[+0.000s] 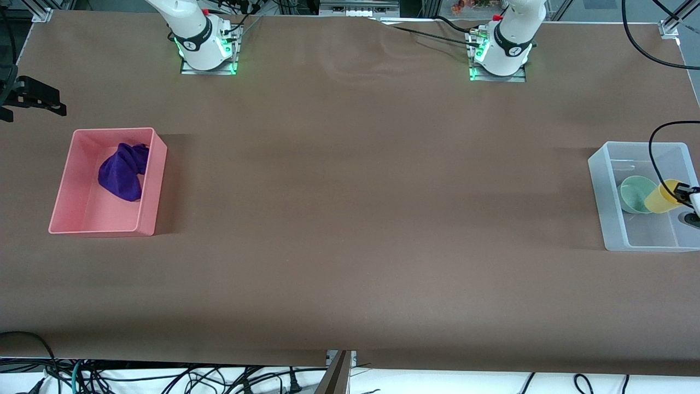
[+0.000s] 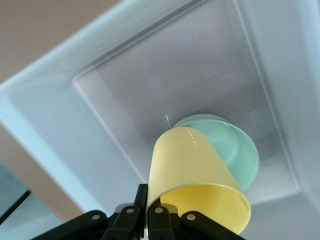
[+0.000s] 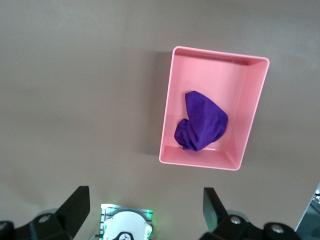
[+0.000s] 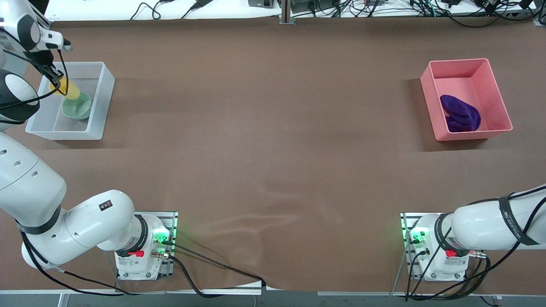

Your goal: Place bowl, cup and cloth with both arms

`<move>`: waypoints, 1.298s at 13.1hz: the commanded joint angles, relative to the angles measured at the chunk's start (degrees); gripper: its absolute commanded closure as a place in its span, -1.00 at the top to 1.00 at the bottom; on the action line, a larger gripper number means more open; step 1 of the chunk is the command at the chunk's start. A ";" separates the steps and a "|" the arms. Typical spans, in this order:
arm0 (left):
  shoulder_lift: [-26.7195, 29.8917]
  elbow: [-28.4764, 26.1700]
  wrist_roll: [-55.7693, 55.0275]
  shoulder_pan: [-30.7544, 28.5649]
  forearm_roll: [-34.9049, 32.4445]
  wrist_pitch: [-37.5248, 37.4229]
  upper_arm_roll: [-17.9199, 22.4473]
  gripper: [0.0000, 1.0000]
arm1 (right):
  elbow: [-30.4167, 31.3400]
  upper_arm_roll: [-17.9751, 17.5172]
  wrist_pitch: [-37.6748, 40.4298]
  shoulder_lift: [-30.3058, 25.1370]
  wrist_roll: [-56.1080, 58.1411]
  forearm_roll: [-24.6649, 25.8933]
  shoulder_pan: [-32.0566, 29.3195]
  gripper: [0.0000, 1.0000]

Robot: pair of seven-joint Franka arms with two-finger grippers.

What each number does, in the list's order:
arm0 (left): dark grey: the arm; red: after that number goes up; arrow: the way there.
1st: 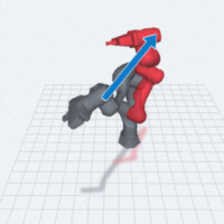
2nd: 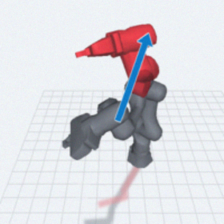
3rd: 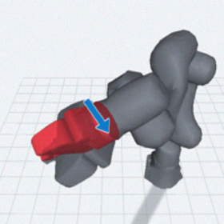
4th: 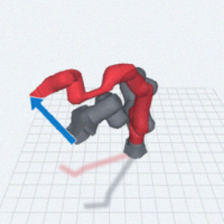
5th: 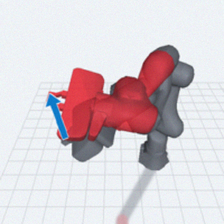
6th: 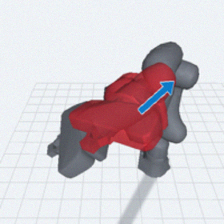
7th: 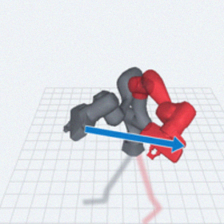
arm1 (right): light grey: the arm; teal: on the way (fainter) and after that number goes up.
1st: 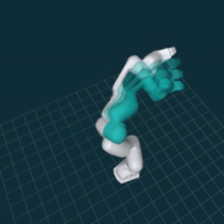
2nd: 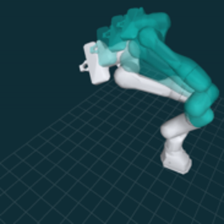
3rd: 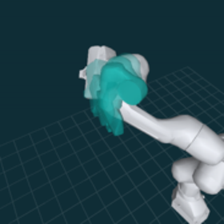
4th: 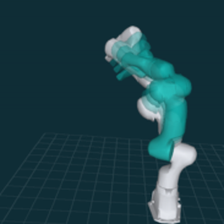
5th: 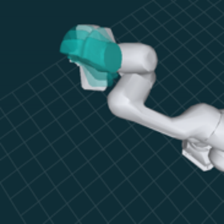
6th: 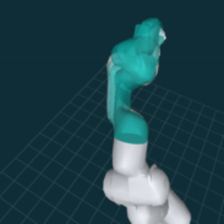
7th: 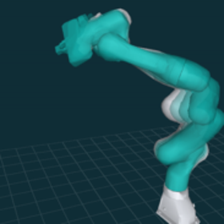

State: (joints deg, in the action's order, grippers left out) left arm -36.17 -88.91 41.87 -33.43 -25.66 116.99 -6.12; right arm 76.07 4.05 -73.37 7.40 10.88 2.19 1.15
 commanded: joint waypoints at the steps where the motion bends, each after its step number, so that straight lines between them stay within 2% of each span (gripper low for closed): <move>1: 1.19 -3.03 0.50 -0.67 -0.36 3.07 -0.82 0.32 | 1.54 -0.36 0.51 -1.42 -1.56 -0.17 -0.18 1.00; 2: 1.54 -2.77 0.50 -0.59 -0.35 2.90 -0.91 0.71 | 1.19 -0.18 1.03 -1.33 -1.39 -0.26 -0.18 1.00; 3: 1.89 -2.33 0.58 -0.59 -0.01 2.46 -1.17 1.00 | 1.02 -0.35 1.64 -1.07 -1.21 -0.17 -0.18 1.00; 6: 6.71 -1.71 0.24 0.64 6.39 -3.93 -2.39 1.00 | 0.31 -0.44 1.65 -0.63 -1.21 -0.08 0.26 1.00; 7: 8.38 -0.58 -0.12 0.82 7.02 -7.88 -5.02 1.00 | 0.31 -0.44 1.65 -0.45 -1.13 0.09 0.17 1.00; 9: 9.36 5.46 -2.47 0.82 7.12 -18.41 -11.51 1.00 | 0.22 -0.36 1.30 -0.28 -1.04 0.09 0.17 1.00; 11: 9.36 11.01 -10.53 0.82 7.20 -26.25 -19.15 1.00 | 0.22 -0.44 1.47 -0.28 -1.65 0.01 0.26 1.00; 13: 9.45 13.14 -20.02 0.82 7.12 -30.31 -26.02 1.00 | 0.22 -0.44 1.47 -0.28 -1.74 0.01 0.26 1.00; 15: 9.54 13.23 -26.99 0.56 7.12 -31.38 -30.95 1.00 | 0.22 -0.36 1.56 -0.28 -1.74 -0.08 0.26 1.00; 17: 10.32 13.14 -27.98 2.04 8.86 -31.30 -32.20 1.00 | 0.22 -0.36 1.47 -0.28 -1.74 -0.08 0.26 1.00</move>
State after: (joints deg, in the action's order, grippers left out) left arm -25.62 -77.23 15.30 -31.97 -18.76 86.86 -37.44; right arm 76.25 3.93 -72.37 7.59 9.89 2.19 1.48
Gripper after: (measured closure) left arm 0.000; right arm 0.000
